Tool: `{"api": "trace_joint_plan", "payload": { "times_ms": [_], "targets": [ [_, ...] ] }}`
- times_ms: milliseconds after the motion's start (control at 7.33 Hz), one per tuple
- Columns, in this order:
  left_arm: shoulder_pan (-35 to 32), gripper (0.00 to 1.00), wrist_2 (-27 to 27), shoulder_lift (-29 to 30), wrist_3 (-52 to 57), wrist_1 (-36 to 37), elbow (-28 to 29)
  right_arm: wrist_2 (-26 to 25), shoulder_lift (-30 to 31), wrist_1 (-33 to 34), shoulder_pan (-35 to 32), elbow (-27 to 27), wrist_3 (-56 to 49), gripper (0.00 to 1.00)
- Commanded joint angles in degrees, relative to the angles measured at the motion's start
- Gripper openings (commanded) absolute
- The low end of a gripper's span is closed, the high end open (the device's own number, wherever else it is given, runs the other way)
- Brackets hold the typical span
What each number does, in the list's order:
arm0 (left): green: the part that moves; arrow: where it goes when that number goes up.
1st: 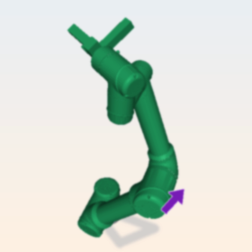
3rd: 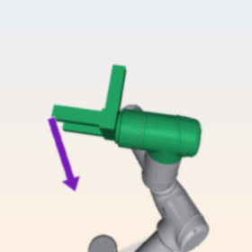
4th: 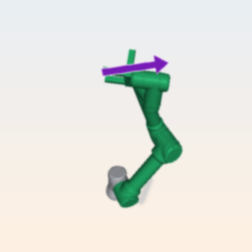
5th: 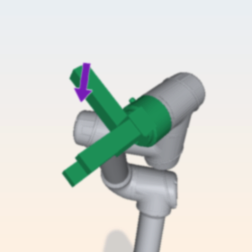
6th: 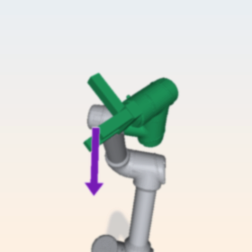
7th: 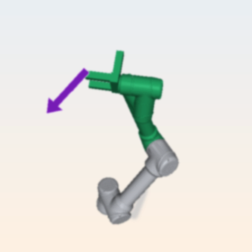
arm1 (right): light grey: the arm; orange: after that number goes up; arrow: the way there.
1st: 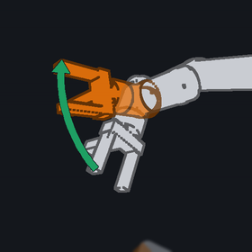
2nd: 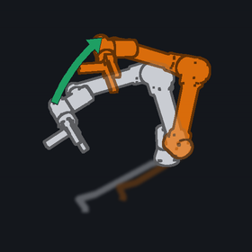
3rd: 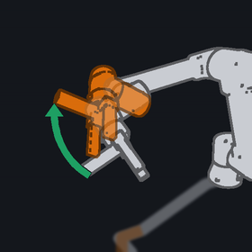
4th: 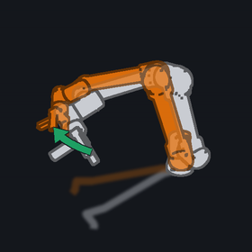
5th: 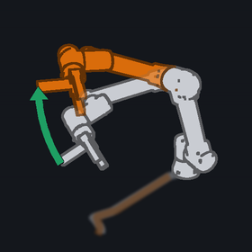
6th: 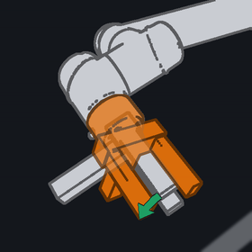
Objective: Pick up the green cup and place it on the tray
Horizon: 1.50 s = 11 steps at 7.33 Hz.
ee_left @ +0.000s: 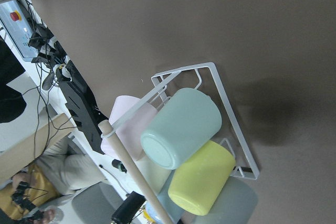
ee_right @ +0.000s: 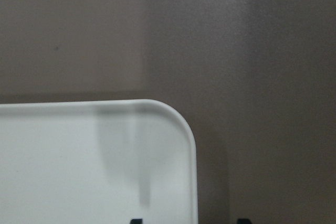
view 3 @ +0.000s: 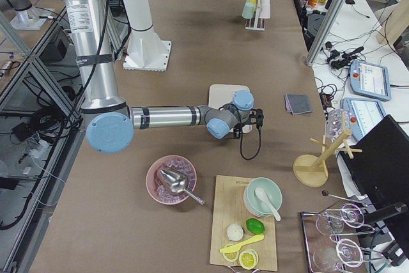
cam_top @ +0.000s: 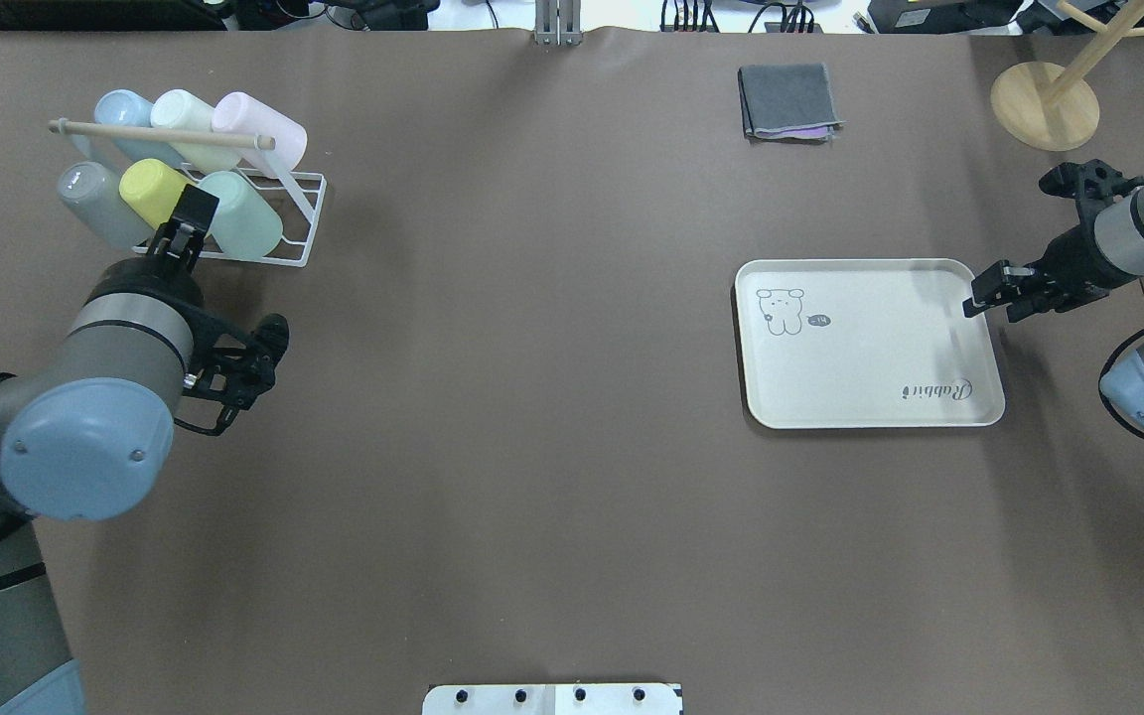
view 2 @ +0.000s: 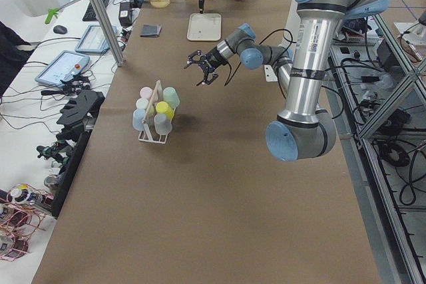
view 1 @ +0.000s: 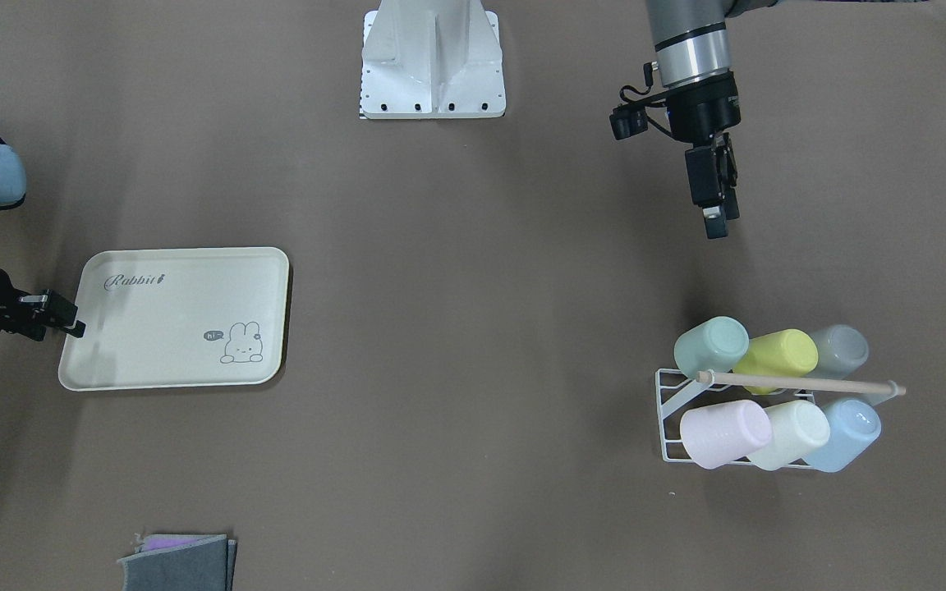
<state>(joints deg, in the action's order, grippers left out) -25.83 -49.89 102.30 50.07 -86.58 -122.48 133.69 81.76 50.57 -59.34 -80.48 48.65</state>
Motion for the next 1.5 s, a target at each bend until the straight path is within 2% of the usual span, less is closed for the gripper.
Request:
{"api": "trace_joint_plan", "payload": {
  "times_ms": [0,136,273,682,1091,1364],
  "targets": [
    [1.3,0.98,5.9,2.2,4.4,0.5,5.8,-0.1,0.0,0.1,0.8,0.1,0.0,0.63],
    [3.4,0.98,10.4,1.9,6.1,0.5,7.9,-0.2,0.0,0.1,1.0,0.1,0.0,0.60],
    [4.4,0.98,11.6,1.8,6.1,0.4,10.0,-0.2,0.0,0.0,1.1,0.3,-0.4,0.57],
    [5.4,0.98,14.1,2.4,6.1,0.5,15.1,-0.2,0.1,0.0,1.2,0.6,-0.7,0.56],
    [5.3,0.98,16.5,3.5,7.6,0.3,19.8,-0.2,0.1,0.0,1.2,0.6,-0.8,0.50],
    [5.0,0.98,18.2,6.1,13.0,0.0,21.4,-0.2,0.1,0.0,1.2,0.6,-0.7,0.50]
  ]
}}
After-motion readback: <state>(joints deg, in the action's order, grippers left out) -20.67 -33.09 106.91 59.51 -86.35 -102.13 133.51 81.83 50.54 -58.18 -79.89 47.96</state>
